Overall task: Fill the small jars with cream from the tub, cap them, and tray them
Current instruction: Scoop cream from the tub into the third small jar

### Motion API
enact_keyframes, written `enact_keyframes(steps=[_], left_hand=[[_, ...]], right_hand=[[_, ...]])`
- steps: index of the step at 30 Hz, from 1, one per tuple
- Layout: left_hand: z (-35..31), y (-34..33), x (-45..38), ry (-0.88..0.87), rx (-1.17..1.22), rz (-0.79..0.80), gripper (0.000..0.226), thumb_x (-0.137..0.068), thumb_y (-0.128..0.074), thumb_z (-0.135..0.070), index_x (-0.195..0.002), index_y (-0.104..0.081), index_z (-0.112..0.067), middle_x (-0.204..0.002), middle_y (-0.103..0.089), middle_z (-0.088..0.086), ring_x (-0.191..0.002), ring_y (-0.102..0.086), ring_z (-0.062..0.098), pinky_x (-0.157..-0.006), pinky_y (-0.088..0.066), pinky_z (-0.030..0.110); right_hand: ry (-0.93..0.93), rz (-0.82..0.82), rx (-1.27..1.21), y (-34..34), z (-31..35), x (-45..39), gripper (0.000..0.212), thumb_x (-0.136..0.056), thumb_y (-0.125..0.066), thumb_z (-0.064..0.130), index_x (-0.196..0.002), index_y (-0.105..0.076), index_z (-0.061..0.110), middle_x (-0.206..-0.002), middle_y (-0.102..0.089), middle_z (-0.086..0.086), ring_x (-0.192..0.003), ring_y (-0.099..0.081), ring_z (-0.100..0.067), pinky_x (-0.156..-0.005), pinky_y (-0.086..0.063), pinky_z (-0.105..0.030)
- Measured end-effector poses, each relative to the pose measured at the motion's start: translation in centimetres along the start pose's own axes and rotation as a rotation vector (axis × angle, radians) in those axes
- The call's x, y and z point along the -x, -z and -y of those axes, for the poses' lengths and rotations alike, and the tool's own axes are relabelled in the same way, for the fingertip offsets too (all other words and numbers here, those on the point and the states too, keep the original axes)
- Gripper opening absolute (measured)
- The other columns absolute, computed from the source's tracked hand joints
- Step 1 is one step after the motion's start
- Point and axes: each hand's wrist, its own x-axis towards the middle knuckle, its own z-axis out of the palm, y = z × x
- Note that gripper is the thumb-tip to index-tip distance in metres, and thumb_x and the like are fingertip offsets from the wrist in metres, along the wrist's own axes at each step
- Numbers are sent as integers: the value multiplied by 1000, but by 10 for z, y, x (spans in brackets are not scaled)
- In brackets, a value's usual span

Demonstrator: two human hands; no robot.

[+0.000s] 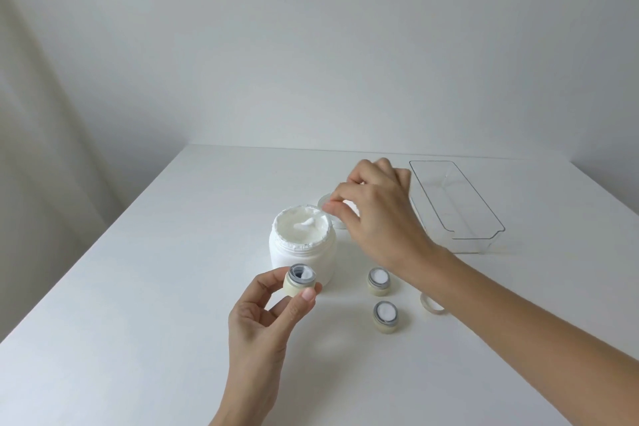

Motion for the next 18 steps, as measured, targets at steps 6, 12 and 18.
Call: enact_keyframes(steps=[6, 12, 18], left_hand=[[-1, -2, 0, 11, 15, 4, 41, -60, -84, -26, -99, -73, -17, -109, -73, 14, -92, -75, 36, -72, -58, 23], [-2, -4, 0, -10, 31, 11, 32, -62, -82, -29, -91, -74, -20, -99, -76, 8, -88, -75, 36, -70, -58, 24], [-1, -2, 0, -2, 3, 36, 40, -60, -84, -26, -99, -75, -19, -100, -79, 6, -90, -76, 33, -74, -59, 24]], right_hand=[[57, 223, 190, -30, 11, -24, 25, -94, -52, 34, -86, -71, 20, -94, -50, 2, -97, -39, -22, -77, -16, -32], [-82, 429, 31, -33, 14, -29, 23, -93, -55, 31, -78, -66, 18, -86, -44, 1, -97, -42, -25, -80, -21, -34], [-250, 487, -78, -23, 4, -30, 34, -94, -52, 33, -84, -70, 6, -90, -71, -5, -98, -55, -27, -84, -28, -37]])
